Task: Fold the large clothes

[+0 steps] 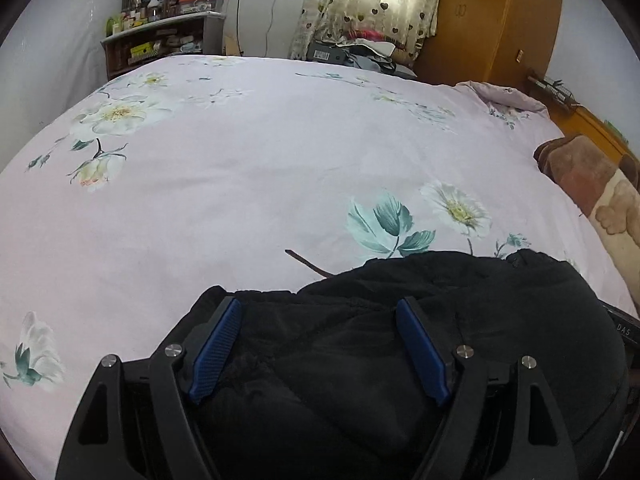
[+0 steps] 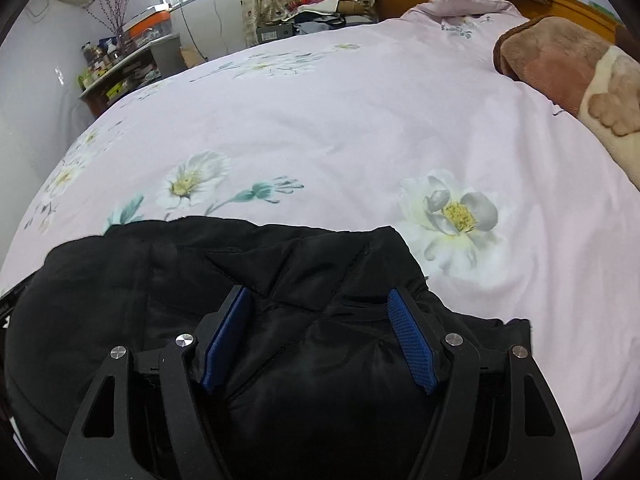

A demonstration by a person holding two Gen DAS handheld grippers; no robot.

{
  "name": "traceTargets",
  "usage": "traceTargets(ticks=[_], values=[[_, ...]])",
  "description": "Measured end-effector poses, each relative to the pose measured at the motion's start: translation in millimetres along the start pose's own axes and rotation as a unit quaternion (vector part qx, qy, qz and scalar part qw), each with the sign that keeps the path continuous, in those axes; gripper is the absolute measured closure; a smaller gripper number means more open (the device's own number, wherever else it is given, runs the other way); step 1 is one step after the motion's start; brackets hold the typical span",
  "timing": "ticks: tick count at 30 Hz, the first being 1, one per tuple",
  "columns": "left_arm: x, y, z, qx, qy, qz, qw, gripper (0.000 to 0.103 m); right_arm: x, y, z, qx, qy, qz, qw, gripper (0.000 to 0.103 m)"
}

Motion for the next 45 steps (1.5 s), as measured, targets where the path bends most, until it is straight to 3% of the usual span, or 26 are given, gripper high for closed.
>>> traceTargets(ticks=[22, 28, 31, 34, 38, 41, 43, 45], values=[[-12.3, -14.0, -1.6, 0.003, 0.013, -0.022, 0.9997, 0.021, -18.6, -8.7, -5.4, -0.005, 0.003, -0.02, 1.0, 0.033], [-12.2, -7.4, -2.8, -0.001, 0.015, -0.001, 0.9999, 0.021, -18.7, -5.1, -3.7, -0.006, -0.001, -0.012, 1.0, 0.033], [-1.6, 7.3, -7.5, -0.021, 0.027, 0.03, 0.999, 0.023, -9.4, 4.6, -3.6, -0.01, -0.001, 0.012, 1.0, 0.033], [31.5, 20.9, -12.3, -0.03, 0.026, 0.01, 0.9992, 0.025, 27.9, 13.8, -0.1, -0.004, 0.008, -0.004, 1.0, 0.033], [77.3, 20.9, -32.4, -0.025, -0.018, -0.052, 0.9982, 0.025, 80.5, 7.2, -4.9, -0.003, 0.043, -0.054, 0.998, 0.033], [69.7, 11.9, -65.5, -0.042, -0.048, -0.045, 0.997, 0.025, 75.0, -8.3, -12.3, -0.004, 0.032, -0.048, 0.998, 0.033], [48.4, 1.8, -89.2, -0.08, -0.042, -0.027, 0.9956, 0.025, 53.5, -17.9, -18.4, -0.008, 0.021, -0.025, 0.999, 0.033], [32.7, -7.0, -94.8, -0.086, -0.033, -0.025, 0.9955, 0.024, 42.2, -24.0, -23.4, -0.002, 0.019, -0.042, 0.999, 0.033]])
Point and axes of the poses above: each gripper's, at about its wrist camera, not at the fingertips, and x roughly against the way its jaws point, z to its left, y to its top, the point moved 2 cm from there along -x, roughly the way its jaws point, and after that the axes turned 12 degrees about -x, right-handed, at the moved point
